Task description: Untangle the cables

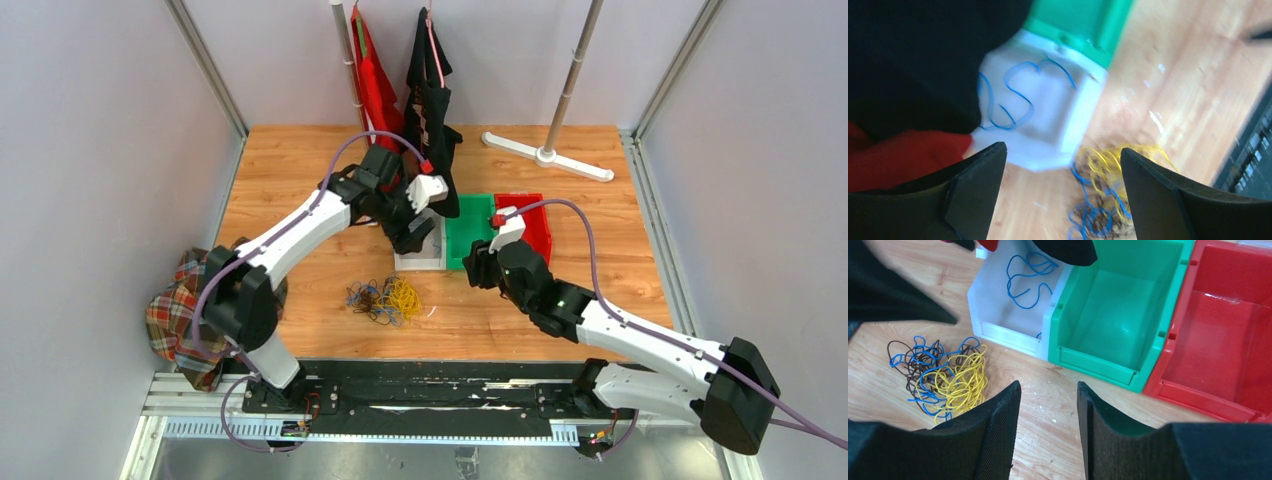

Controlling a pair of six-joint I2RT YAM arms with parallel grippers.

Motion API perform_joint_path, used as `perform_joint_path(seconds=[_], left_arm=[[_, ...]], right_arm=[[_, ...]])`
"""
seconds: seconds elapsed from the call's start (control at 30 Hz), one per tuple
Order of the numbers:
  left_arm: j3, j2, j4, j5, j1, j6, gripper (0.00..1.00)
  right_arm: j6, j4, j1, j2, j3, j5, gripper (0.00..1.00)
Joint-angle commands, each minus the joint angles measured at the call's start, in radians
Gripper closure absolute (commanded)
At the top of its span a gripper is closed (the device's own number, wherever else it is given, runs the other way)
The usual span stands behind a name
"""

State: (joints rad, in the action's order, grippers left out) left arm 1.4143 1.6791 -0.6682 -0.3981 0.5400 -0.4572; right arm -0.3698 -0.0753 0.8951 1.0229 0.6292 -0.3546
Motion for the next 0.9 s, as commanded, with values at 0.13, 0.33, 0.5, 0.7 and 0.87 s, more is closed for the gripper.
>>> perform_joint_path(seconds=[0.13, 0.33, 0.5, 0.7, 0.87], left_arm=[[-0.306, -0.285, -0.234, -0.19, -0.006, -0.213, 0.19], [-0.415, -0.3, -0.211, -0.211, -0.006, -0.239, 0.34], [-0.433, -0.238, -0.09, -0.118, -0.018, -0.12, 0.48], [-0.48, -0.225, -0.004, -0.149, -0.039, -0.004, 0.56], [-0.534, -0.206, -0.017, -0.113, -0.04, -0.005, 0.59]], right_arm=[[-0.005, -0.012, 0.022, 0.043, -0.017, 0.085, 0.58], [-0.009, -0.026, 0.059, 0.076, -0.016, 0.101, 0.63], [-0.006, -0.031, 0.097, 0.098, -0.008, 0.098, 0.66], [0.006, -0.027, 0.113, 0.108, 0.005, 0.095, 0.69], [0.02, -0.027, 0.113, 0.111, 0.013, 0.092, 0.7]])
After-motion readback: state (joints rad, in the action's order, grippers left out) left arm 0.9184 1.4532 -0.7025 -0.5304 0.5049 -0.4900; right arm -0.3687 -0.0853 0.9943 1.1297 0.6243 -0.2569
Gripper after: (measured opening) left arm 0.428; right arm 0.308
